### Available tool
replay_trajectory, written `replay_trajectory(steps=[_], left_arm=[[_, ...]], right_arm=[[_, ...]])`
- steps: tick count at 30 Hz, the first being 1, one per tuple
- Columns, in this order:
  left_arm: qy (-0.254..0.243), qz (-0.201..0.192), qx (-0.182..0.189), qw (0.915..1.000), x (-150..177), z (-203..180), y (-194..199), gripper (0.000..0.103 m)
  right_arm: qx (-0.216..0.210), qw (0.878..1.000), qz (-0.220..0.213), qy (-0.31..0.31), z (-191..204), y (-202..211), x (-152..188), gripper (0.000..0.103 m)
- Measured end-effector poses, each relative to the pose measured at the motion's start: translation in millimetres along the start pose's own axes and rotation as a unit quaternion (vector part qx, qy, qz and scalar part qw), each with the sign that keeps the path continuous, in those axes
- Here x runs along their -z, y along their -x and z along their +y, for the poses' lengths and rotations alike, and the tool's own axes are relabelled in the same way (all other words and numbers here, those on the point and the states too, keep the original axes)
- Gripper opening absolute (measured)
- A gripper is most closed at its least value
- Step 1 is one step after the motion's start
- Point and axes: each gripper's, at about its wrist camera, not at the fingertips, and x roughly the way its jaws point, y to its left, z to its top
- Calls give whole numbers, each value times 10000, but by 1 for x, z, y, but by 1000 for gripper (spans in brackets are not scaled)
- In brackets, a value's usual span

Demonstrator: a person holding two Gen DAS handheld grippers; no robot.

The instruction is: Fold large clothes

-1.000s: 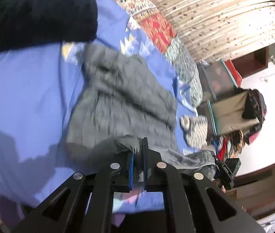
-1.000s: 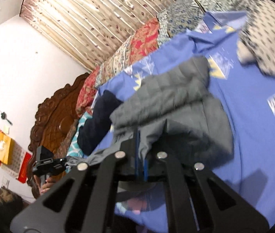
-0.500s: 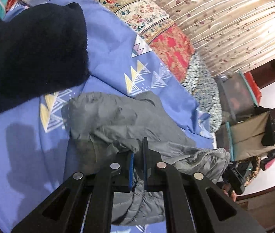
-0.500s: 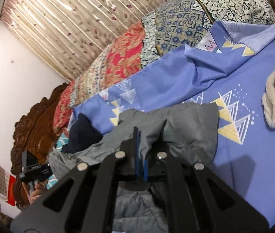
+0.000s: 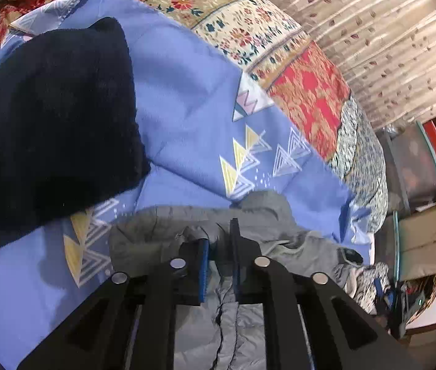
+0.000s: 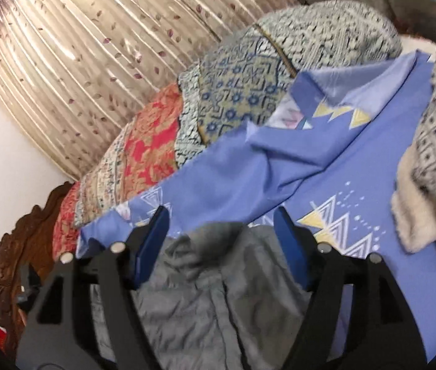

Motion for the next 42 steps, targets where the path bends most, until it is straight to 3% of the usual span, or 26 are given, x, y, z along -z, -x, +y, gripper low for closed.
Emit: replay_trajectory(steps=[2,5,9,13,15,17,19,21,23,25,28,30,34,35,37,39,42], left_arm=[[-121,93,-176,9997,-8,-6,-10,38],[-384,225,-545,9975,-12,-22,-28,39],[-558,196,-652,9961,-17,-41,-33,39],[-491,49,-571,9971,-25,-40,-11,39],[-472,-87,-468,9977,-30,-36,5,39],[-436,-436,-724,9955,-32,-28,29,39],[-334,-619,-569,9959,-29,-25,44,39],[-578,-706,-336,9953,-17,-41,47,39],[-1112,-627,-368,9911,1,-71,31,40],[-1634,-545,-515,9837,19,-96,6,41],[-1950,-350,-801,9769,37,-105,-40,41],[-1949,-234,-1065,9747,45,-94,-70,41],[-1553,83,-1857,9702,57,-38,-117,41],[-1412,141,-1930,9709,59,-22,-124,41],[-1131,155,-1686,9791,66,7,-129,40],[-1139,-2,-1670,9794,78,17,-128,40],[-1525,-220,-2015,9673,94,9,-132,40]], right_arm=[[7,9971,-15,762,32,3,9,68],[-112,9791,266,2014,91,-13,41,68],[-438,9503,1096,2882,148,-73,97,67],[535,9361,1835,2954,131,-162,127,67],[738,9395,2090,2611,108,-186,131,67],[848,9432,1978,2532,96,-192,131,68],[728,9457,2004,2455,91,-192,131,69],[582,9467,1999,2458,94,-183,127,69],[191,9548,1895,2282,96,-164,116,69],[-128,9650,1508,2140,99,-136,93,69],[54,9719,1026,2118,84,-111,62,69],[463,9750,872,1989,57,-106,40,69],[926,9793,1472,1037,-12,-140,26,69],[1011,9784,1585,865,-23,-149,28,69],[809,9790,1818,456,-43,-169,39,69],[866,9788,1764,581,-40,-178,50,70],[1302,9686,1678,1292,-15,-189,65,76]])
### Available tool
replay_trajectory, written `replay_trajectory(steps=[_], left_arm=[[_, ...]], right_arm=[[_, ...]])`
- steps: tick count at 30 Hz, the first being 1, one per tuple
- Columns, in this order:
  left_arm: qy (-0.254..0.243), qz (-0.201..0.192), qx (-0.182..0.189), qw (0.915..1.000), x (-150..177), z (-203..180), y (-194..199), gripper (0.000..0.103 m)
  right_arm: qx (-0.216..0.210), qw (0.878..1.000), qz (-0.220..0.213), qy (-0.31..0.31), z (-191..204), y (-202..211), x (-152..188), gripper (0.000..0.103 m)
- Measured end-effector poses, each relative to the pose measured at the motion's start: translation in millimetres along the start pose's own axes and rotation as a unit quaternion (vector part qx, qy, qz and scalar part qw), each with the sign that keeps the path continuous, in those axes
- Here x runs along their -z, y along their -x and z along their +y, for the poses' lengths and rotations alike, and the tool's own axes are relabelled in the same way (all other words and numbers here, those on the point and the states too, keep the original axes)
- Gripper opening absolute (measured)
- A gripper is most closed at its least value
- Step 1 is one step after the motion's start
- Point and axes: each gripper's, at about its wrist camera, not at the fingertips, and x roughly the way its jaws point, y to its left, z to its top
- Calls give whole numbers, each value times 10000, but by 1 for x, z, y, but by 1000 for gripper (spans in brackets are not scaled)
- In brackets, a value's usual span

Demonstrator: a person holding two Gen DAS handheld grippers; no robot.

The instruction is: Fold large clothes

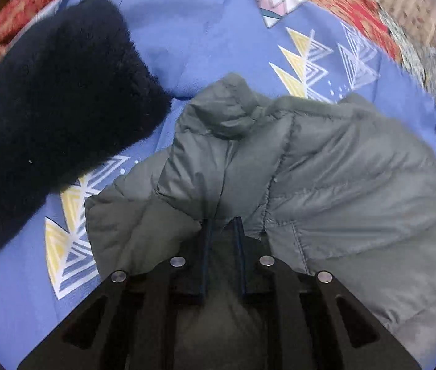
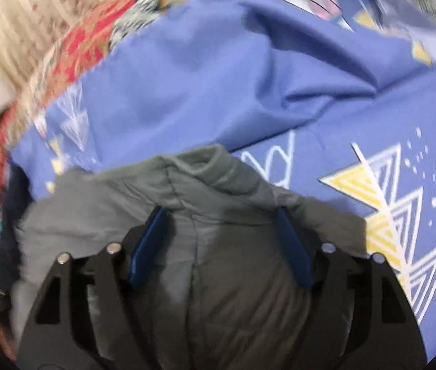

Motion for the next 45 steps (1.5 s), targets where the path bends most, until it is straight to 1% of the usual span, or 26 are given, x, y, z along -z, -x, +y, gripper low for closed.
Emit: replay_trajectory(steps=[2,3,4,5,8,10,11,12,13,14,15,16,17,20,22,24,26,29,32,35,37,39,40,42,45], left_arm=[[-140,9,-227,9996,1,-5,5,40],[-122,31,-267,9996,1,-5,11,40],[-71,17,-253,9997,1,-4,21,40],[-5,-122,-215,9997,3,-2,40,40],[-22,-525,-69,9986,18,4,86,40],[-103,-771,-117,9969,40,5,118,41],[-142,-855,-151,9961,56,6,132,43],[-169,-876,-186,9958,65,4,139,44],[-216,-884,-282,9955,80,3,147,45],[-244,-882,-353,9952,89,3,148,46],[-279,-871,-434,9949,108,3,154,46],[-284,-849,-497,9947,124,-1,160,47],[-252,-802,-534,9950,138,-3,163,47],[-36,-391,-359,9986,184,0,169,47],[-11,-264,-292,9992,206,0,170,47],[-53,-215,-342,9992,229,-4,174,47],[-111,-143,-286,9994,250,-7,177,47],[-119,-124,-263,9995,270,-7,180,48],[-87,-147,-181,9997,280,-7,184,48],[-68,-272,-100,9996,290,-6,189,50],[-69,-397,-62,9992,294,-7,193,54],[-65,-525,-65,9986,297,-9,197,65],[-55,-586,-75,9982,297,-9,199,69],[-30,-692,-118,9975,297,-10,202,80],[-12,-751,-149,9971,296,-10,204,88]], right_arm=[[208,9995,28,232,11,5,-3,76],[237,9992,-86,299,13,18,-3,76],[152,9987,-355,318,13,38,0,76],[34,9981,-527,320,13,52,1,76],[-331,9955,-818,340,14,108,31,76],[-431,9940,-898,446,15,143,70,76],[-432,9937,-916,483,14,157,89,76],[-420,9936,-902,529,15,170,112,76],[-403,9937,-878,568,14,183,137,77],[-355,9940,-863,574,15,191,157,78],[-315,9944,-836,563,16,198,177,79],[-297,9951,-766,552,16,206,204,79],[-264,9956,-719,541,16,210,221,79],[-134,9980,-473,388,14,219,267,79],[-119,9990,-280,333,13,224,293,79],[-14,9992,-204,344,12,228,308,79],[12,9994,-70,337,10,231,320,80],[-43,9997,83,217,9,236,334,83],[-46,9994,169,283,15,239,345,84],[-48,9990,270,351,22,241,357,84],[-5,9987,283,424,29,242,364,86],[2,9983,323,477,34,240,371,88],[-11,9981,380,495,36,238,374,88],[-19,9977,446,504,39,236,378,88],[-39,9972,500,555,43,234,381,88]])
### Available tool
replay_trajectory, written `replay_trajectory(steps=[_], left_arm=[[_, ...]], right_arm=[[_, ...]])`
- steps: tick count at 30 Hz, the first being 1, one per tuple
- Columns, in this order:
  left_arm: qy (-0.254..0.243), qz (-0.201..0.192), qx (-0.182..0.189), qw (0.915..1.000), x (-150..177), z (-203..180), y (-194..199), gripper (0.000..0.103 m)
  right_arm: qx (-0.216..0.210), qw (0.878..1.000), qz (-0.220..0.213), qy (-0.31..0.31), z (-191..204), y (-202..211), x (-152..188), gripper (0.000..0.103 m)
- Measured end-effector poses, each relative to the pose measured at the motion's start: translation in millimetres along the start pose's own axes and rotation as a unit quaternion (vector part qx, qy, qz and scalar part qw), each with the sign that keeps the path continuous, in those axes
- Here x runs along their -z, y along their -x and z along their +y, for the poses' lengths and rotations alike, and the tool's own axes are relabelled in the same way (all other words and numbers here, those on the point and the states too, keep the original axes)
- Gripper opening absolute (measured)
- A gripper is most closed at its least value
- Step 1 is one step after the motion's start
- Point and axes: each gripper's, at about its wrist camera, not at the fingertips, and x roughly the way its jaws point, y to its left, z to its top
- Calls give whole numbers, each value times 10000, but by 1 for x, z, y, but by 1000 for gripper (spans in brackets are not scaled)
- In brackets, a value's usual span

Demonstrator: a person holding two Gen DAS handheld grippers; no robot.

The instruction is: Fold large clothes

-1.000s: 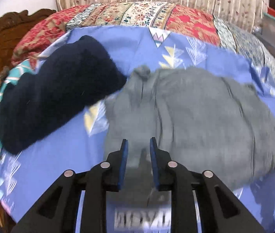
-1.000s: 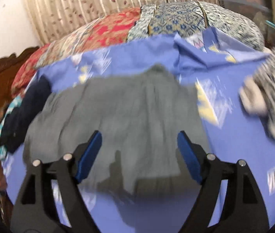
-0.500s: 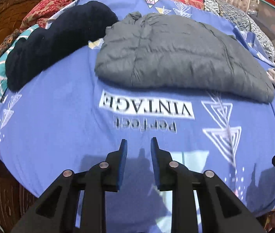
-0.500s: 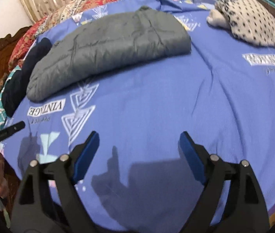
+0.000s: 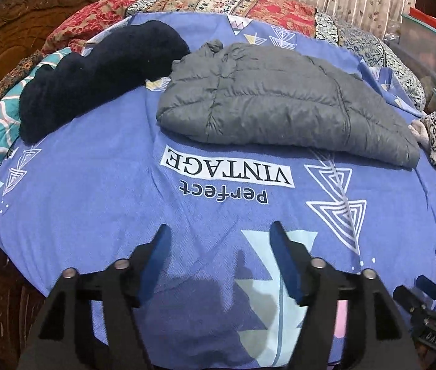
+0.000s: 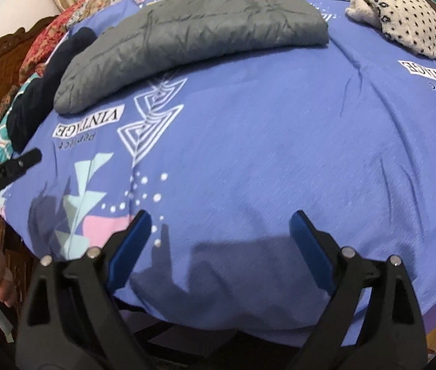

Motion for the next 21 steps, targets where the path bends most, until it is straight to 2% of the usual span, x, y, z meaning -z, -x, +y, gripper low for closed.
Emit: replay_trajectory(steps=[7,11,20,21], left_arm=[[-108,-88,-161,9998,1,-3,4,93],[-210,-16,-267,9994,5,-7,1,94],[-427,198,-387,9981,11,-12,-7,94],[-462,197,-375,9980,12,-13,-7,94]], right_arm=[[73,10000,9,54,6,-1,2,88],[151,9998,120,0,5,-5,6,89],[276,9993,45,-252,-3,-1,12,89],[263,9993,30,-282,-3,0,13,92]])
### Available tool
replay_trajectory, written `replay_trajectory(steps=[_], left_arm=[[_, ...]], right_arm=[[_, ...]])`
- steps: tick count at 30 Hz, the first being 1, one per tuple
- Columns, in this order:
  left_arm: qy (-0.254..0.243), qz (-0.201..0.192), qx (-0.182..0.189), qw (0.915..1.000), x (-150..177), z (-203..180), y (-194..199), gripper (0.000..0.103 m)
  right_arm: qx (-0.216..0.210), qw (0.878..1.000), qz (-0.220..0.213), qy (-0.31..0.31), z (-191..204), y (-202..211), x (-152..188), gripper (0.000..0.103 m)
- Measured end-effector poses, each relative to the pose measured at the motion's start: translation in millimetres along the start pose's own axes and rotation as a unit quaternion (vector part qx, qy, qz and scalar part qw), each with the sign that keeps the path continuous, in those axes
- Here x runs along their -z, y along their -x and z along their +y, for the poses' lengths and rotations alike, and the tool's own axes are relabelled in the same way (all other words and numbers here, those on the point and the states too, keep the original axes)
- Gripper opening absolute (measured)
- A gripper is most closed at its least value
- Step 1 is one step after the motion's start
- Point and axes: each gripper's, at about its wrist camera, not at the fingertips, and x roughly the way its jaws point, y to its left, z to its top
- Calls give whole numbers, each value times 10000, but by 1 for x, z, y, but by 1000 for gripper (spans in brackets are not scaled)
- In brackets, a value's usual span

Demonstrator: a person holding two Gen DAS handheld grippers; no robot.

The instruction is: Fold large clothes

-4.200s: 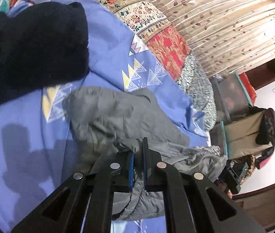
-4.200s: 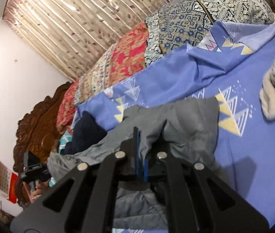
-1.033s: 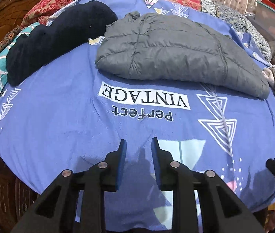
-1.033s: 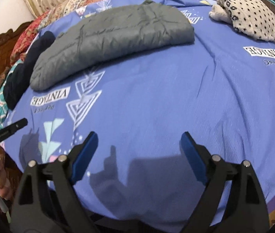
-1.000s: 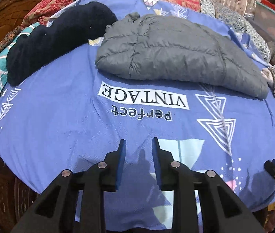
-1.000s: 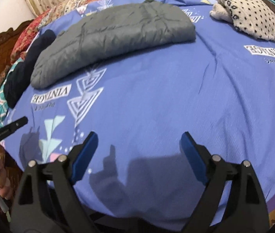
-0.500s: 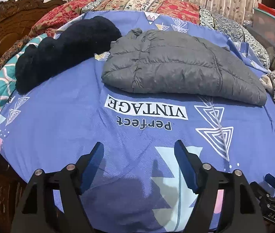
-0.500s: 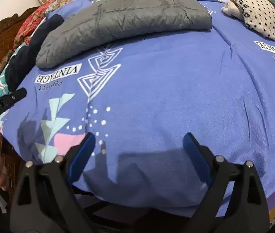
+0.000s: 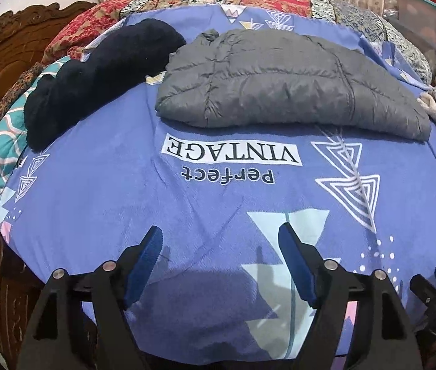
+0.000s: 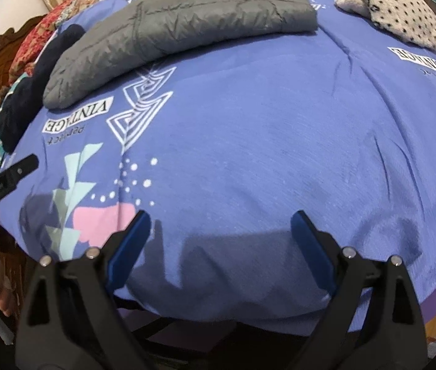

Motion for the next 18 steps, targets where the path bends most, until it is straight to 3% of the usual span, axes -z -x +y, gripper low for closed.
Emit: replay_trajectory(steps=[1,9,14,16,18], left_arm=[[-47,3,12,10000,1,-1,0,94],[-43,455,12,9990,8,0,-23,94],[262,1099,146,9935,17,14,-54,95],[238,1037,229,9941,19,16,-56,99],[34,1005,392,9942,23,11,-58,112]], right_arm=[[-67,10000,7,-49,-2,0,1,97],[28,9995,318,40,2,-15,2,98],[-48,9996,277,-13,0,-16,3,99],[-102,9996,264,-57,-3,-15,2,99],[-154,9995,280,-15,-3,-12,-1,98]])
